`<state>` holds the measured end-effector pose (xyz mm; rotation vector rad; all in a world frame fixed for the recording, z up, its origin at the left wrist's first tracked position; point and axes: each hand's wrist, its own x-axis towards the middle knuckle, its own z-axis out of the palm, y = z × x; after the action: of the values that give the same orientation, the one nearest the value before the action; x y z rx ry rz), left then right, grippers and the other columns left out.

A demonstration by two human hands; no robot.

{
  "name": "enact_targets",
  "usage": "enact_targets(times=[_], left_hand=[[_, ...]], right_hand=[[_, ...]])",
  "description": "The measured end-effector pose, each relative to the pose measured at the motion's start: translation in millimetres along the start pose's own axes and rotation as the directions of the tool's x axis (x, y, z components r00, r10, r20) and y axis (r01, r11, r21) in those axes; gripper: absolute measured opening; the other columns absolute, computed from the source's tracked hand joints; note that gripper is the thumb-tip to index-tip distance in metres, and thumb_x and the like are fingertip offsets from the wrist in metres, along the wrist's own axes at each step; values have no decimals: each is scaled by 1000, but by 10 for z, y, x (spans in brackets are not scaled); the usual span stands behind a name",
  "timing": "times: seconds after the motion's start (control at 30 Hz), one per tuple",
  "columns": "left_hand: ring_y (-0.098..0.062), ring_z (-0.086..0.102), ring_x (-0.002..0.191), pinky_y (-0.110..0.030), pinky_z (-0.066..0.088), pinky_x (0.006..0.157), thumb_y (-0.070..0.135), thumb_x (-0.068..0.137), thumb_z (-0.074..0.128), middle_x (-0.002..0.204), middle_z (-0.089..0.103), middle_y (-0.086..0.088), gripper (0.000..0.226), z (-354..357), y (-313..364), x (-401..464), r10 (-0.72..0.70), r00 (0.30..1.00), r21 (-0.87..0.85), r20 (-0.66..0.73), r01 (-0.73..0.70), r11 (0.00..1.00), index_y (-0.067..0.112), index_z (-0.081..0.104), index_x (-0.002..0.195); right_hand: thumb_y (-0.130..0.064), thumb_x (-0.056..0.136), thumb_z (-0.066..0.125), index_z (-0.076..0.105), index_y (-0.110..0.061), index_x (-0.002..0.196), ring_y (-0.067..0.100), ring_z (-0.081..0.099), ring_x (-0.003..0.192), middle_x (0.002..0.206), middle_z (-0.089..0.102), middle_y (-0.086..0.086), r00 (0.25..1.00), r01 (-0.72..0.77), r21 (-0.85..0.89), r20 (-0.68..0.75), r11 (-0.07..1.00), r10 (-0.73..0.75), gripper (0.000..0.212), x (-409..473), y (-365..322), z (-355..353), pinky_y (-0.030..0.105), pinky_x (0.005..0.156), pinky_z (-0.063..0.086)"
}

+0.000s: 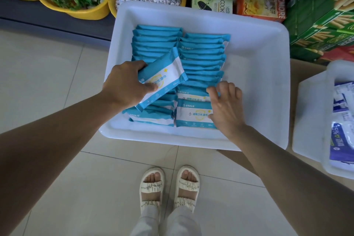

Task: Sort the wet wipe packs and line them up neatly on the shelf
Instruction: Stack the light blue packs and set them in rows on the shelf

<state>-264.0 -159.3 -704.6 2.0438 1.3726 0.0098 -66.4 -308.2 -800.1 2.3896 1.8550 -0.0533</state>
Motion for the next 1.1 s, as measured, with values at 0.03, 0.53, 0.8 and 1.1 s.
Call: enact_targets(times=[0.03,0.53,0.8,1.1], left_hand=[[-9,46,68,-12,30,50,29,81,71,79,53,8,29,2,-8,-1,1,1000,0,-1,-1,1000,20,63,107],[-10,46,69,-12,29,51,28,80,72,74,50,12,21,79,-40,0,16,999,-10,39,-16,1000,25,59,96],[-6,46,62,-19,32,50,29,80,72,69,49,15,21,38,-19,48,5,999,-6,33,-5,1000,20,61,97],[-8,47,66,-12,30,50,29,81,72,80,54,8,28,36,-38,63,29,999,-2,18,-29,1000,19,63,106]], right_hand=[[-19,30,93,54,-9,95,28,51,79,89,54,11,1000,25,1,3,1000,-25,77,9,-3,-6,37,72,34],[-4,77,66,32,-11,111,29,60,92,107,59,5,877,-428,316,372,846,305,49,22,-1,-36,37,74,44],[-9,73,72,62,-13,82,23,59,81,94,65,4,878,-354,392,453,849,156,14,-42,160,-108,29,66,46],[-17,77,74,51,-6,106,30,56,93,109,53,10,970,-197,366,207,909,127,38,77,-84,-188,33,71,38]])
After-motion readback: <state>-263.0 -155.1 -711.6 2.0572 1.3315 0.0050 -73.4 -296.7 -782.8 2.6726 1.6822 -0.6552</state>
